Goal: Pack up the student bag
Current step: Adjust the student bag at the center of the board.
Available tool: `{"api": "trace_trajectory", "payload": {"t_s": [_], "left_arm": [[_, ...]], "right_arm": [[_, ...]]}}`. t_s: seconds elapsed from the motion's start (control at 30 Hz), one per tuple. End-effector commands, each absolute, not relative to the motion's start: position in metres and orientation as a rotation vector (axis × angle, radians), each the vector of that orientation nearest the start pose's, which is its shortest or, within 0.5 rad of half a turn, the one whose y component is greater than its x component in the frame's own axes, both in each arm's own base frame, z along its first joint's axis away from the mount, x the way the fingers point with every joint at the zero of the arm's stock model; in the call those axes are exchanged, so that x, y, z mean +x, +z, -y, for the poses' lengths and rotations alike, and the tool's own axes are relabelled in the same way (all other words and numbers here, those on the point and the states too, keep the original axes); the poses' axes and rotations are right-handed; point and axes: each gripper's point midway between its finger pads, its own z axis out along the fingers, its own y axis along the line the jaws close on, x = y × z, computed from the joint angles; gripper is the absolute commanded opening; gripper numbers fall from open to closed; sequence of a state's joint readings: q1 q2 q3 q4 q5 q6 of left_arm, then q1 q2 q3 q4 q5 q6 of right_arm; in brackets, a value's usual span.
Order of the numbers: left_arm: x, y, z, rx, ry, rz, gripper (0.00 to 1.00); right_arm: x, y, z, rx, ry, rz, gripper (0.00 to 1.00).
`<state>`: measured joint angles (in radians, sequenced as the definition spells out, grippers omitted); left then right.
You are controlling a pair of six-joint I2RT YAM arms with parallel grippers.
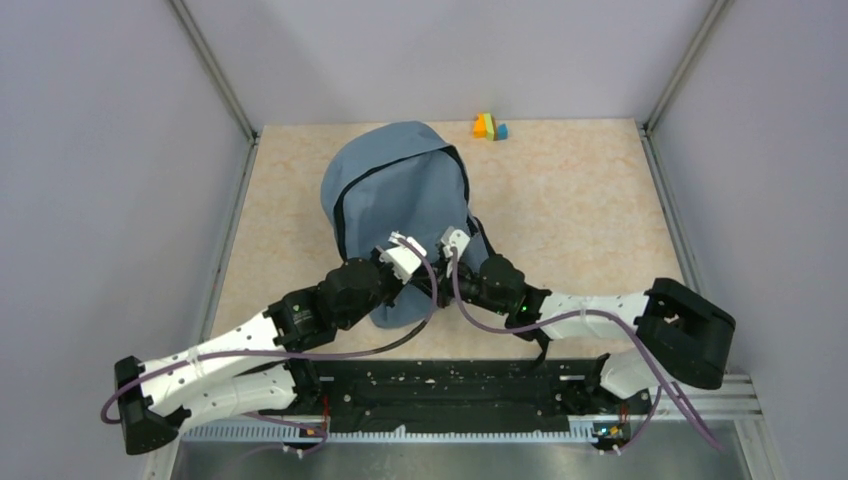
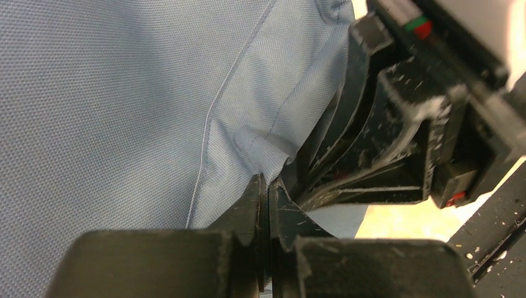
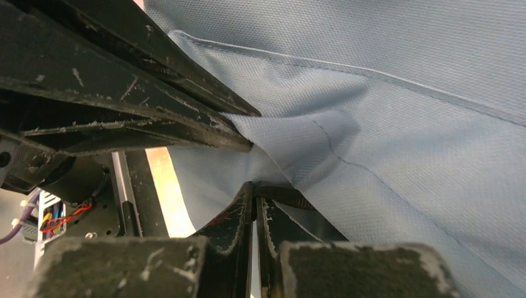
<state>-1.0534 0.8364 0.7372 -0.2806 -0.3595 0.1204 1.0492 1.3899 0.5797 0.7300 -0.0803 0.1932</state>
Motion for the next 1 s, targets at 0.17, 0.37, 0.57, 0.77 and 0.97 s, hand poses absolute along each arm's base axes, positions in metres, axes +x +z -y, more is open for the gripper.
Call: {"api": "trace_trajectory", "payload": {"t_s": [0.17,0.37,0.57,0.77,0.97], "left_arm": [[0.198,0.248,0.235,0.821,-0.387,-1.674,0.00],[0.197,0.249,0.237,0.832,-0.392,-1.676,0.00],[0.198,0.240,0.226,0.846,-0.325,-1.727,0.00],[0.199,0.241,0.213,0.797,-0.296,-1.718,0.00],[0.202,0.234,0.213,0.809,-0.263,-1.739,0.00]], "right_arm": [[0.150,0.211,-0.425,-0.938,1.187,-1.366,0.00],[0.126,0.224,-0.442,-1.047,1.248,-1.260,0.00],[0.141,0.231,-0.432,-0.989,1.142,-1.305,0.00],[0.168,0.225,-0.371,-0.977,0.796,-1.391,0.53],[0.192,0.242,-0.311,-0.892,0.558,-1.455,0.65]]}}
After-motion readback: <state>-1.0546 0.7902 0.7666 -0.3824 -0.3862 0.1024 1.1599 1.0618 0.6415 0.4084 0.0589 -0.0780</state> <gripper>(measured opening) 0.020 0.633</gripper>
